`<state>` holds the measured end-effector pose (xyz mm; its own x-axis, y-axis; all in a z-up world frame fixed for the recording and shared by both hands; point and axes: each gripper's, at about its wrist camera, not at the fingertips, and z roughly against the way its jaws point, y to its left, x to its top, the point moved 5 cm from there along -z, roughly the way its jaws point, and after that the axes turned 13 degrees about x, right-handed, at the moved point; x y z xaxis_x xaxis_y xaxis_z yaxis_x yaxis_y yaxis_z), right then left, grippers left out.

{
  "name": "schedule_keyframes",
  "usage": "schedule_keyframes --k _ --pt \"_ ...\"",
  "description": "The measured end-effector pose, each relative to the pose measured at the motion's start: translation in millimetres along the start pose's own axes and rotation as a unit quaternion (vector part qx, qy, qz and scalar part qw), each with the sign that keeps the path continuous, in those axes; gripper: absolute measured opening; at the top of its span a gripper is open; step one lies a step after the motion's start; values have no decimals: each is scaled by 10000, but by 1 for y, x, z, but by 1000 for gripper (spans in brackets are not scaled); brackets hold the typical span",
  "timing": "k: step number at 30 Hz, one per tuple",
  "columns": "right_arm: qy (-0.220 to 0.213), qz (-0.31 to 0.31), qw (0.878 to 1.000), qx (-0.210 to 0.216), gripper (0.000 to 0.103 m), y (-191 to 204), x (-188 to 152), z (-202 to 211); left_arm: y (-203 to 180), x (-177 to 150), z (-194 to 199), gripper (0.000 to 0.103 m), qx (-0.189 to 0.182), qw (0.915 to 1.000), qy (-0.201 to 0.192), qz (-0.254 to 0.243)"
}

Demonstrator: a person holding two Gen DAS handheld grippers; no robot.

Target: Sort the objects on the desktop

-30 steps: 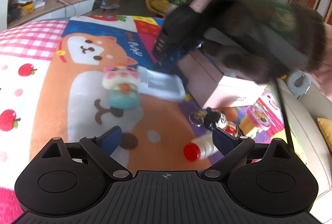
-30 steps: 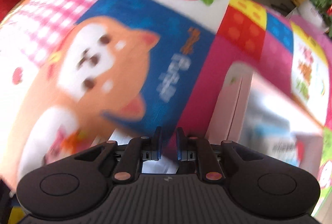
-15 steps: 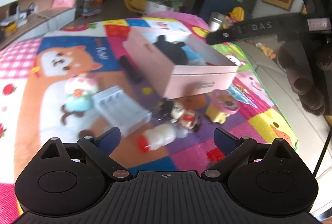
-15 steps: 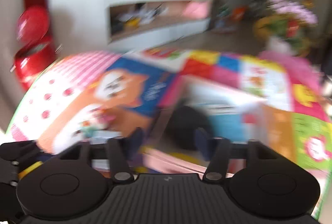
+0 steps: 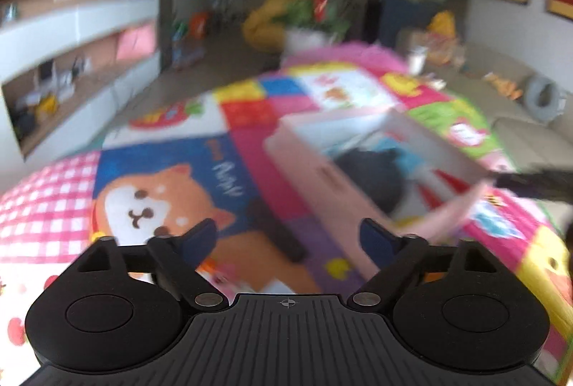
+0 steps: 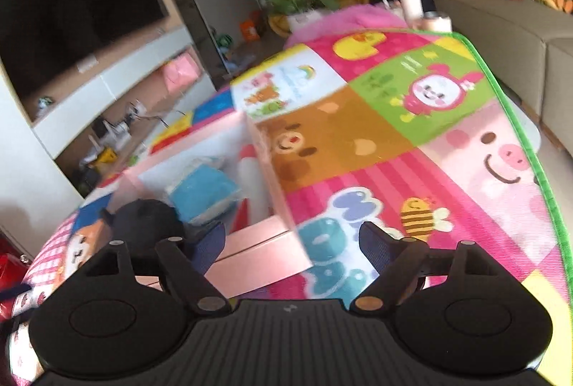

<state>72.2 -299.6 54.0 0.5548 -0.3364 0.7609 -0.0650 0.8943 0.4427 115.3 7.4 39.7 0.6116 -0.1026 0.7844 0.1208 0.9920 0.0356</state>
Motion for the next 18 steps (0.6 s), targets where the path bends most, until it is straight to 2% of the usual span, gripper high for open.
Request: schedule_keyframes --k 3,5,9,10,12,14,16,18 --pt "-36 513 9987 40 83 19 -13 8 3 10 -45 77 -55 9977 612 275" --pt "-110 780 9969 -34 82 26 -14 11 -2 13 -65 76 11 9968 783 181" --pt "-361 259 9987 -254 82 2 4 2 -10 9 -91 52 344 9949 937 -169" --pt "-358 71 9991 -237 82 -5 7 -3 -11 8 -92 44 410 9952 849 -268" --pt "-260 -232 9994 -69 82 -14 7 -15 -10 7 -88 43 437 9954 767 -376" --pt "-169 -299 9994 64 82 -13 3 -26 -6 8 -80 35 478 9962 629 -358" --pt "-109 -369 9991 195 82 -10 1 -34 1 11 -66 2 409 9977 452 -291" --pt "-66 -480 9980 402 82 -4 0 -41 8 15 -47 3 268 9989 331 -187"
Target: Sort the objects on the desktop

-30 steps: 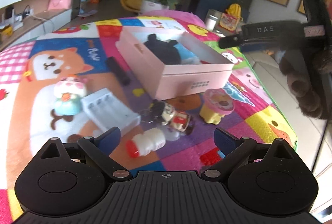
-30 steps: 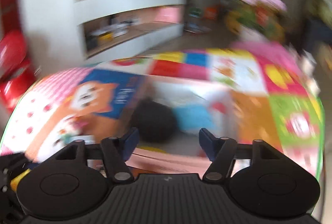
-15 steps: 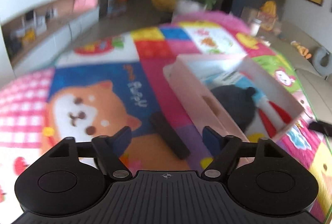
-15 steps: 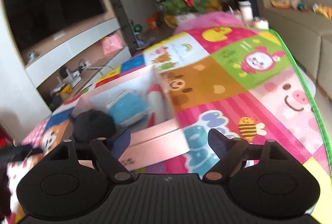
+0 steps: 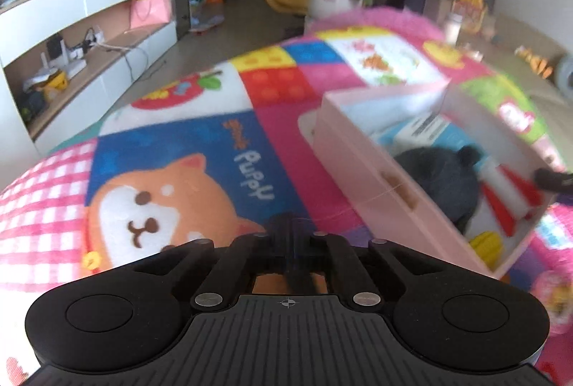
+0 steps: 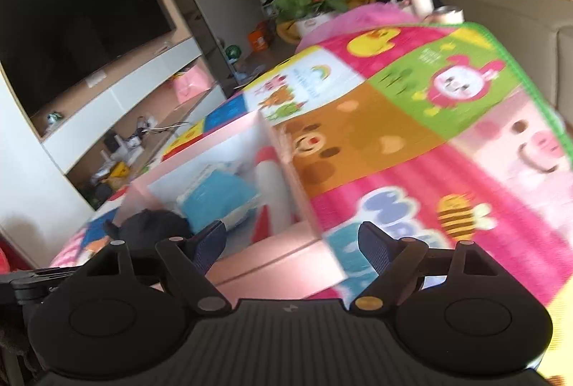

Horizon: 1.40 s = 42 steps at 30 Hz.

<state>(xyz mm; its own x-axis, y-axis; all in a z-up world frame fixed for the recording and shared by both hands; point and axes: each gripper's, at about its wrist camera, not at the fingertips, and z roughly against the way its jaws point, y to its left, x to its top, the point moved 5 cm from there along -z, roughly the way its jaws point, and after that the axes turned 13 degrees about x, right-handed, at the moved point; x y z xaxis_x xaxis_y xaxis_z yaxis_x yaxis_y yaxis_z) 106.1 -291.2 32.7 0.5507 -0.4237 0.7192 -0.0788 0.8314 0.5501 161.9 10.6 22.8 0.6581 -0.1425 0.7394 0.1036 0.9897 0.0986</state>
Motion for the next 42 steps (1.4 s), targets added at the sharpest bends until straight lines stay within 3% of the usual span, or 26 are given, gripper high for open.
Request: schedule_keyframes --k 3,5,8,12,15,18,21,23,26,29,34,39,42 --pt "20 95 9999 -36 84 13 -1 -10 6 0 24 3 -43 9997 -220 -4" --pt "178 100 9996 171 84 22 -3 -18 11 -4 33 4 -148 9996 -221 96" --pt "253 195 9987 389 77 35 -5 -19 15 -13 38 17 -104 9996 -215 122" --pt "4 880 9960 119 77 52 -6 4 25 -23 25 47 112 9997 34 214" --pt "-67 1543 9880 -20 77 64 -15 25 30 -22 2 59 332 9989 244 237" --pt "-37 1893 9818 -120 77 69 -27 40 30 -14 -24 59 425 9976 503 203" --pt "56 1812 9833 -157 77 64 -35 48 26 -5 -43 55 368 9966 732 122" --pt "106 1662 9859 -178 77 58 -41 51 23 -2 -47 34 459 9964 714 -71" --pt "147 1523 9879 -237 77 51 -48 54 17 -2 -41 29 437 9967 622 -281" --pt "175 1474 9886 -251 77 49 -56 59 8 -9 -24 28 442 9969 352 -545" --pt "254 1550 9873 -252 77 51 -66 61 1 -8 32 26 247 9978 -369 -493" --pt "287 1556 9871 -254 77 52 -73 63 -12 -18 92 25 -238 9953 -865 -369" --pt "252 1532 9876 -229 79 52 -76 63 -34 -38 112 25 -729 9922 -846 -561"
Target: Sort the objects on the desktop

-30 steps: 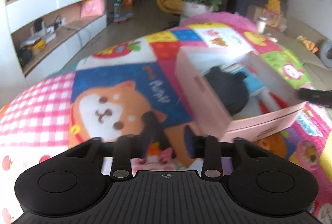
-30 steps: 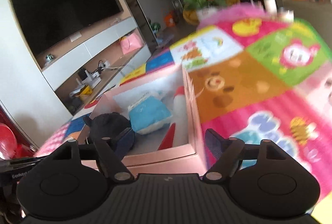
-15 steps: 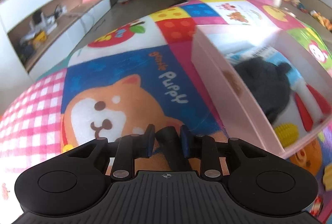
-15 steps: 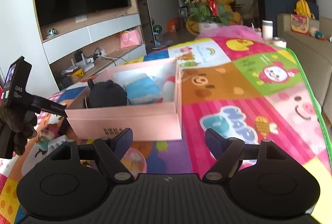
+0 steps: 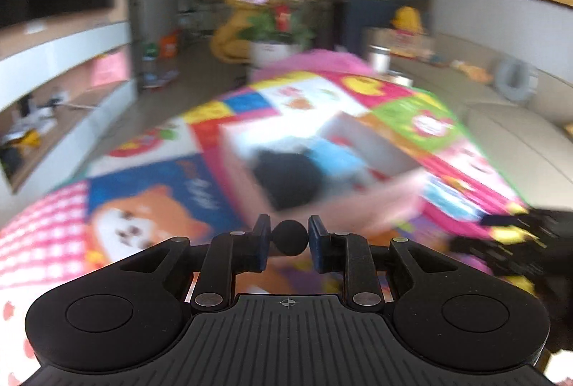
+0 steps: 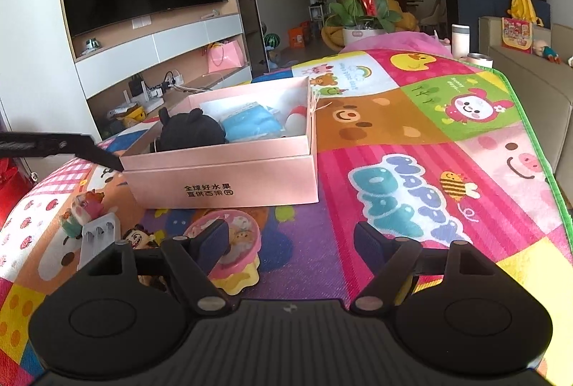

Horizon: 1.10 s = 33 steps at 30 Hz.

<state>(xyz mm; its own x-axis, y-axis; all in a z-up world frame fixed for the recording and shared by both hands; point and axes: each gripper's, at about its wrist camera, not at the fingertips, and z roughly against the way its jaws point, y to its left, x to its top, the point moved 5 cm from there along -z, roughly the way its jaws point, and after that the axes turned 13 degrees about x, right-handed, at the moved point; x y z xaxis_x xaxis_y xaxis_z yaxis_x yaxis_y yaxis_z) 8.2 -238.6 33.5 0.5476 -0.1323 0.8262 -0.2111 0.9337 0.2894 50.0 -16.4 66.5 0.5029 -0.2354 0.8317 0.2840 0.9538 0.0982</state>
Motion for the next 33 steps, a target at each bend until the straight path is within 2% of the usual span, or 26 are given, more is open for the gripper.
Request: schedule_keyframes --k 2,5,9,11,13,16,19,22,24,25,26,28,31,33 --pt "-7 -8 10000 1 79 0 0 0 -18 -15 4 27 -266 9995 112 -124" --pt "9 83 10000 -36 79 3 -1 0 -32 -34 8 34 -286 9991 174 -253" --pt "-9 412 9991 -131 79 9 -3 6 -37 -56 15 56 -277 9990 307 -179" --pt "1 542 9985 -106 80 14 -5 10 -37 -66 14 60 -267 9985 443 -169" --pt "-4 664 9978 -59 80 20 -6 13 -38 -77 14 71 -82 9983 512 -264" --pt "-66 960 9954 13 81 36 -8 16 -34 -88 13 79 181 9978 562 -308" --pt "-102 1360 9902 301 81 59 -11 19 -23 -93 11 85 421 9969 633 -178" --pt "36 1644 9838 708 79 83 -16 16 -5 -94 7 87 875 9940 636 -142" --pt "288 1792 9783 1000 59 98 -24 9 8 -97 9 90 1028 9924 671 -2" --pt "446 1873 9748 1126 55 105 -28 4 14 -98 9 91 1081 9917 697 85" --pt "576 1956 9712 1232 51 113 -32 -1 20 -100 10 92 1143 9907 720 163" --pt "723 2091 9664 1306 51 123 -38 -11 30 -103 12 93 1268 9886 747 329" --pt "880 2122 9638 1350 46 130 -42 -27 39 -104 15 95 1250 9871 764 649" --pt "966 2126 9619 1421 34 133 -43 -33 40 -104 16 96 1187 9868 762 793"
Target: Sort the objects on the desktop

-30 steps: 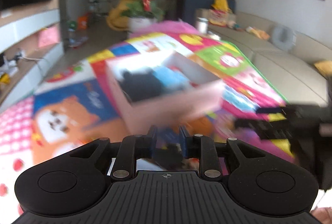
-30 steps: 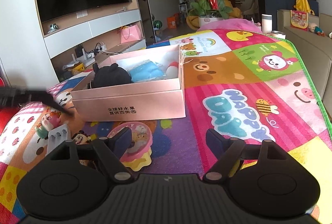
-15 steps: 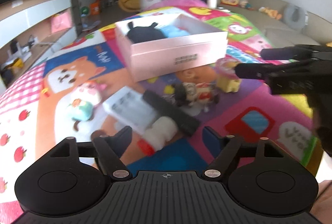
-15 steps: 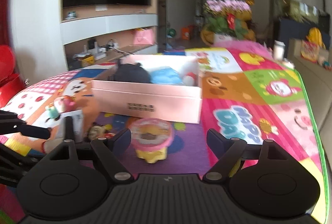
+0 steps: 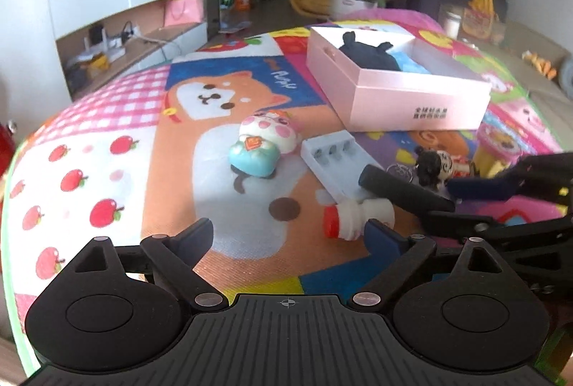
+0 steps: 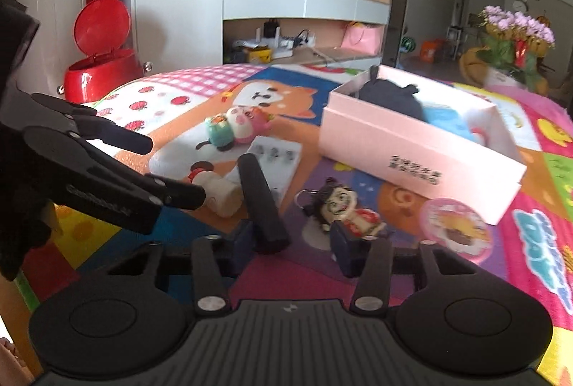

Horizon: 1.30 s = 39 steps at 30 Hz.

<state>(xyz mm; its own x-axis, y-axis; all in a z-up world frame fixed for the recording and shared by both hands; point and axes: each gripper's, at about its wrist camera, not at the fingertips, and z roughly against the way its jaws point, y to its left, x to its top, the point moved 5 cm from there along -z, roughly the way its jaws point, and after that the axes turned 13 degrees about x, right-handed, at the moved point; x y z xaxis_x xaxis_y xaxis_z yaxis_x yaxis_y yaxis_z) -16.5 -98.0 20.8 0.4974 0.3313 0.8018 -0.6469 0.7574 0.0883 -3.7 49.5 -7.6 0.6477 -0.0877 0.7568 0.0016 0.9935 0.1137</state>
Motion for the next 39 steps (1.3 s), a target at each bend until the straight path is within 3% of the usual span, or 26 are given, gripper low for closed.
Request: schedule_keyframes --k 2,8,10,13,16,18,21,26,30,32,35,39 --pt "43 32 10000 69 28 2 1 -3 0 0 0 96 -33 10000 16 88" --pt "401 370 9985 67 24 2 -9 16 -6 1 2 97 -267 9995 42 141" --pt "569 743 9954 -187 23 -2 -16 31 -8 2 3 97 -348 9993 36 154" --pt "666 1072 9863 -1058 24 -20 -23 49 -15 4 6 97 -510 9986 5 166" --pt "597 691 9834 -1567 29 -41 -24 60 -25 5 9 97 -648 9979 -33 28" --pt "416 100 9910 -1267 33 -47 -22 67 -31 4 11 97 -707 9974 -62 -100" --pt "263 -531 9970 -490 36 -48 -20 65 -32 3 11 98 -724 9973 -44 -129" --pt "332 -1103 9932 -173 36 -63 -11 39 -30 0 10 98 -678 9977 50 -54" --pt "300 -833 9961 -21 41 -47 -10 42 -28 -3 12 99 -621 9980 16 -100" --pt "310 -580 9978 78 54 -33 -11 44 -25 -3 8 99 -551 9985 45 -20" --pt "342 -340 9982 367 65 -16 -13 44 -25 -1 3 99 -552 9984 94 27" --pt "416 -12 9988 273 68 -6 -14 40 -32 -2 4 100 -605 9981 78 -106"
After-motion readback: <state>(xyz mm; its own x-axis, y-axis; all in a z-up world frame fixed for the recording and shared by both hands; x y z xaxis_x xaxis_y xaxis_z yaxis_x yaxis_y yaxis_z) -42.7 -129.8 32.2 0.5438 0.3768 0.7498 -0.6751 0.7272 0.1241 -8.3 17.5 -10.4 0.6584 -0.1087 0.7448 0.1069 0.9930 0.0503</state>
